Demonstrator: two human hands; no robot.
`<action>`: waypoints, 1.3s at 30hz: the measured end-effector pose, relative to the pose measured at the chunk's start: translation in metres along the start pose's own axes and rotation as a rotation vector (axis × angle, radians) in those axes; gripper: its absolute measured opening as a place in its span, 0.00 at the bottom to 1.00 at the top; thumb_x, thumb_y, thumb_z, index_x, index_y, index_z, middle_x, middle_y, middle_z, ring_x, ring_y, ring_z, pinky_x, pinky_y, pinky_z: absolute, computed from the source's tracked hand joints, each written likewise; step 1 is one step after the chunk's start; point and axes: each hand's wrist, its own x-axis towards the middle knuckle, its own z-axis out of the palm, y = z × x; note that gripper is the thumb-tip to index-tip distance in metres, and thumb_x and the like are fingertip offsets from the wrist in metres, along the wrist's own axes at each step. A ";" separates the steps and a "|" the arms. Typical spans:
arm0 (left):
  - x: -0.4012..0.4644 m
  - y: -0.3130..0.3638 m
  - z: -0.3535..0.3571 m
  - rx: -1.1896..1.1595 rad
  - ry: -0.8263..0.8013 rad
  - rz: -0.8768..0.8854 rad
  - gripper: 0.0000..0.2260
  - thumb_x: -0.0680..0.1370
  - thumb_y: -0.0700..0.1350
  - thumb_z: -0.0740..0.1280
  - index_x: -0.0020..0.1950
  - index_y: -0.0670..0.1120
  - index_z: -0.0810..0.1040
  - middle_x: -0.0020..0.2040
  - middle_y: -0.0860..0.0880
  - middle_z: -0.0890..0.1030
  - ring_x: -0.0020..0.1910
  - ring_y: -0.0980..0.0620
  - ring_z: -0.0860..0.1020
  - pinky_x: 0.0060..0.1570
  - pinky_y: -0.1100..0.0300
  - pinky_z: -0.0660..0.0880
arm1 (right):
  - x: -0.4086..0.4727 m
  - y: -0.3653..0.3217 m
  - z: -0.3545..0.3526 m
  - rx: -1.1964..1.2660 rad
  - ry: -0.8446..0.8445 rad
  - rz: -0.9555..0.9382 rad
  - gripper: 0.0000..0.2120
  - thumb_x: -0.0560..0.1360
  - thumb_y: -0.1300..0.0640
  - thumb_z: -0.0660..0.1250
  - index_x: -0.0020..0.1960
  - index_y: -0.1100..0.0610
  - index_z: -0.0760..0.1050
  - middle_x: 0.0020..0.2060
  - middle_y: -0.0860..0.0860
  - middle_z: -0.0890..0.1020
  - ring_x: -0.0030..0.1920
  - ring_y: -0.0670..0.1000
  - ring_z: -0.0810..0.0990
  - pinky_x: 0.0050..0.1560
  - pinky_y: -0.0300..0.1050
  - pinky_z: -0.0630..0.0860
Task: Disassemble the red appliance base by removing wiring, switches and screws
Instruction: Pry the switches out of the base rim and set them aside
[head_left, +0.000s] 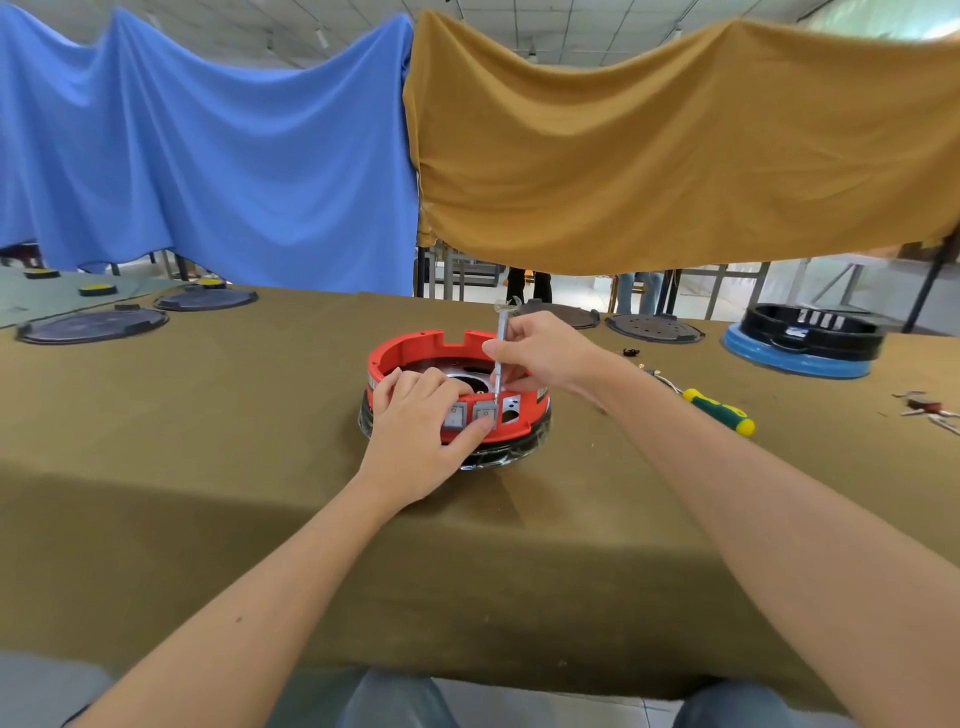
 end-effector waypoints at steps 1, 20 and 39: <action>0.000 0.000 0.000 -0.001 0.000 0.001 0.21 0.76 0.64 0.56 0.55 0.51 0.77 0.50 0.56 0.75 0.54 0.53 0.71 0.69 0.56 0.50 | -0.002 0.002 0.002 0.032 0.023 -0.026 0.09 0.81 0.56 0.65 0.50 0.63 0.74 0.44 0.59 0.84 0.42 0.52 0.85 0.47 0.45 0.84; 0.000 -0.001 0.004 0.014 0.023 0.000 0.20 0.76 0.64 0.57 0.54 0.51 0.78 0.48 0.56 0.74 0.52 0.52 0.71 0.68 0.57 0.50 | -0.009 0.001 0.015 -0.074 0.115 -0.080 0.07 0.81 0.55 0.66 0.49 0.58 0.77 0.37 0.52 0.86 0.44 0.56 0.86 0.52 0.61 0.81; 0.001 -0.002 0.003 0.001 0.021 -0.003 0.20 0.76 0.64 0.57 0.54 0.51 0.78 0.48 0.57 0.74 0.53 0.54 0.70 0.68 0.57 0.51 | -0.017 0.005 0.022 -0.044 0.248 -0.113 0.06 0.81 0.53 0.66 0.46 0.53 0.76 0.36 0.50 0.86 0.41 0.49 0.85 0.52 0.55 0.81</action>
